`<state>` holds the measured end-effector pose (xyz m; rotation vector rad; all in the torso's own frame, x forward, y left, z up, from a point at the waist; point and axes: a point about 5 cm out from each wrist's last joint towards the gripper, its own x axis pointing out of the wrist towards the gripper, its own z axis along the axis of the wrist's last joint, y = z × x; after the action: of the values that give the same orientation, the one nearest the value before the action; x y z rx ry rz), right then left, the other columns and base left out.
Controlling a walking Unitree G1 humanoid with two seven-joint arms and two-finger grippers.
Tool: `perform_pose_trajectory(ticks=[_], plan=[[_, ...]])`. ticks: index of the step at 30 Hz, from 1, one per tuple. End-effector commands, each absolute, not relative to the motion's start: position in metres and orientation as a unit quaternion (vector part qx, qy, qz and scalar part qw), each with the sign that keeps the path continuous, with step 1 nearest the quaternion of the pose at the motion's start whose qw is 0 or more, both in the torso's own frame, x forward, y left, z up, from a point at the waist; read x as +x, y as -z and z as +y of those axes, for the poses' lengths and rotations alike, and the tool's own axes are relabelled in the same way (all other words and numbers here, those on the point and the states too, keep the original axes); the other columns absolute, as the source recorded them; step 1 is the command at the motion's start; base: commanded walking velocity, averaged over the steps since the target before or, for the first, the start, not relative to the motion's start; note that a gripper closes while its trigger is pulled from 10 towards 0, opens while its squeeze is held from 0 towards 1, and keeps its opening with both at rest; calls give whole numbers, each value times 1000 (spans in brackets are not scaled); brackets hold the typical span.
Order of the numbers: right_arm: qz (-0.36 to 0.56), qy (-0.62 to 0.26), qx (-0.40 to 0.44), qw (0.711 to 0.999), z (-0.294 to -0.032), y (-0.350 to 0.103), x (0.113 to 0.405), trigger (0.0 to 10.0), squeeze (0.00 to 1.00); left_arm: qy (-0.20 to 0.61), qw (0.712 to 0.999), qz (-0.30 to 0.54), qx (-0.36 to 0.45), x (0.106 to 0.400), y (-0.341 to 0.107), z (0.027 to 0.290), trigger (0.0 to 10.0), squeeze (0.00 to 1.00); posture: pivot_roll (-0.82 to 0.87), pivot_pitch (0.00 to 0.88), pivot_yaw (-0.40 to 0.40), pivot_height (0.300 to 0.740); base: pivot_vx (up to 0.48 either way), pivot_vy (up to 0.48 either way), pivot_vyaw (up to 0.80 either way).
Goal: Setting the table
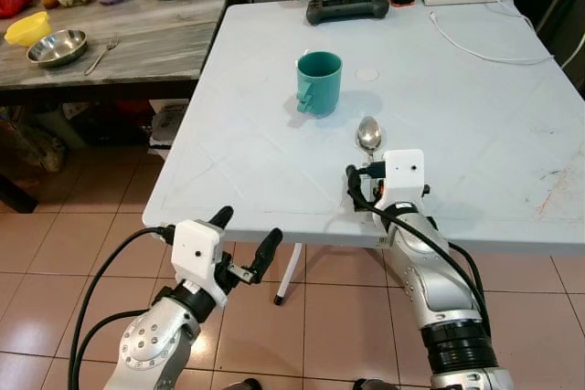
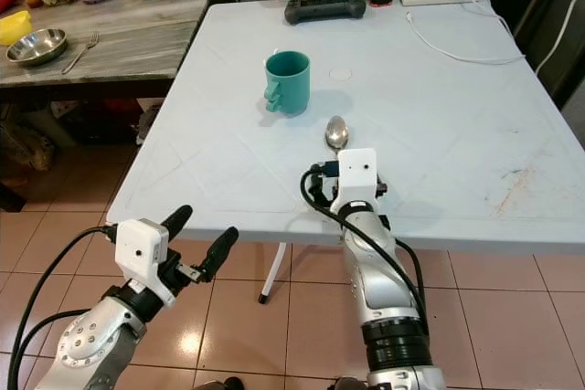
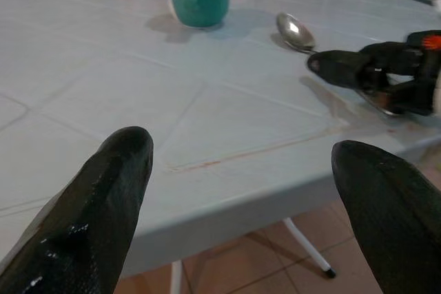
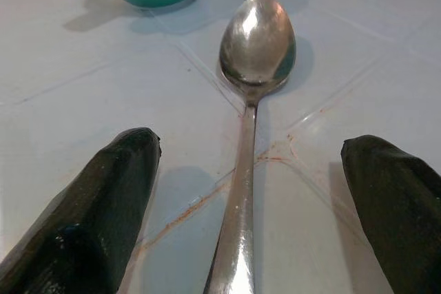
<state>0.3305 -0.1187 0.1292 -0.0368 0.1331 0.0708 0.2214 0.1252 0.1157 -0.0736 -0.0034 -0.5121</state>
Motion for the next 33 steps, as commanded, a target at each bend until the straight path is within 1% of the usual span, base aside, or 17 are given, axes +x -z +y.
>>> perform_pose_trajectory(ticks=[1, 5, 11, 12, 13, 14, 20, 33], plan=[[77, -38, -13, 996, -113, -128, 333, 10000, 0, 262, 964, -1, -36, 219, -118, 127, 10000, 0, -73, 179, 108, 740, 0, 0, 0], [81, -49, -9, 996, -105, -130, 338, 10000, 0, 279, 960, 0, -38, 220, -119, 125, 10000, 0, -77, 178, 108, 740, 0, 0, 0], [96, -53, -16, 994, -96, -130, 346, 10000, 0, 280, 960, -2, -34, 223, -121, 126, 10000, 0, -77, 180, 108, 740, 0, 0, 0], [105, -50, -16, 993, -95, -128, 346, 7294, 0, 280, 959, -1, -34, 223, -121, 126, 10000, 0, -75, 183, 108, 740, 0, 0, 0], [112, -46, -17, 992, -94, -127, 347, 7294, 0, 281, 959, 0, -34, 222, -121, 126, 10000, 0, -74, 183, 106, 740, 0, 0, 0], [117, -43, -17, 992, -95, -126, 347, 0, 0, 281, 959, 1, -34, 222, -120, 126, 10000, 0, -73, 183, 105, 740, 0, 0, 0], [135, -23, -16, 990, -100, -121, 346, 0, 0, 282, 959, 4, -36, 220, -119, 125, 10000, 0, -72, 180, 105, 740, 0, 0, 0], [174, 20, 2, 985, -126, -112, 342, 0, 0, 288, 957, 7, -34, 221, -119, 125, 10000, 0, -82, 175, 110, 740, 0, 0, 0]])
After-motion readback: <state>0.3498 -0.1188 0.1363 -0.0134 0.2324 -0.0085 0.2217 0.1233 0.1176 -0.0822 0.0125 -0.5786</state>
